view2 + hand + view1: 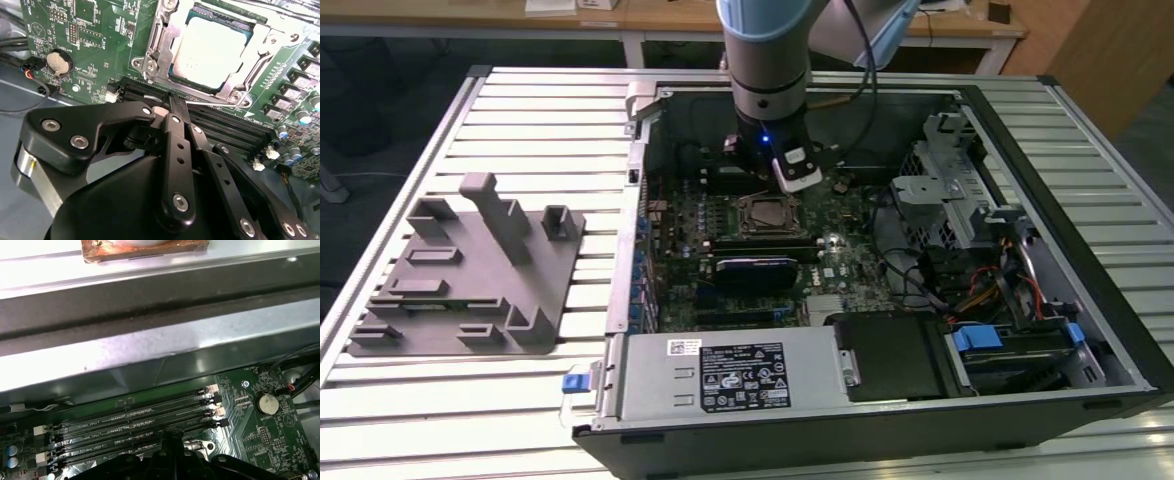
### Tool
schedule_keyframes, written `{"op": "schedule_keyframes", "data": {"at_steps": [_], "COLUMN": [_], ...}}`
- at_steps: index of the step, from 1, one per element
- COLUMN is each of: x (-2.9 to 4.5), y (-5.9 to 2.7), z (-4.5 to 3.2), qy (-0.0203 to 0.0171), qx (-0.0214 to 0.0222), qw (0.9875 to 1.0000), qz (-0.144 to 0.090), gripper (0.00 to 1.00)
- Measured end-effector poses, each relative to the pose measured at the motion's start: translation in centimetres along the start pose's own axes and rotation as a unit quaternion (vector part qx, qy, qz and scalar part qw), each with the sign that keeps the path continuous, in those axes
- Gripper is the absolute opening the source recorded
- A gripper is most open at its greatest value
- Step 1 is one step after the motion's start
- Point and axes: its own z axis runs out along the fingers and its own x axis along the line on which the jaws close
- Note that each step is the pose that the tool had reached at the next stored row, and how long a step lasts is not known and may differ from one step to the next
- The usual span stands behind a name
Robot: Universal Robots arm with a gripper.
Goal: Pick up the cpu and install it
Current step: 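Install the first cpu locking lever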
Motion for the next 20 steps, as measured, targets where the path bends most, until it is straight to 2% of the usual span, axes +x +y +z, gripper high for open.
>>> {"op": "schedule_keyframes", "data": {"at_steps": [2,3,14,20], "x": [0.03,0.04,0.28,0.52], "y": [0.06,0.1,0.47,0.51], "z": [0.08,0.1,0.26,0.41], "qy": [-0.0016,-0.0018,-0.0032,-0.0063], "qx": [0.0046,0.0055,0.006,0.0092], "qw": [1.0,1.0,1.0,0.9998], "qz": [0.0,0.0,0.005,0.015], "gripper": [0.11,0.11,0.11,0.11]}}
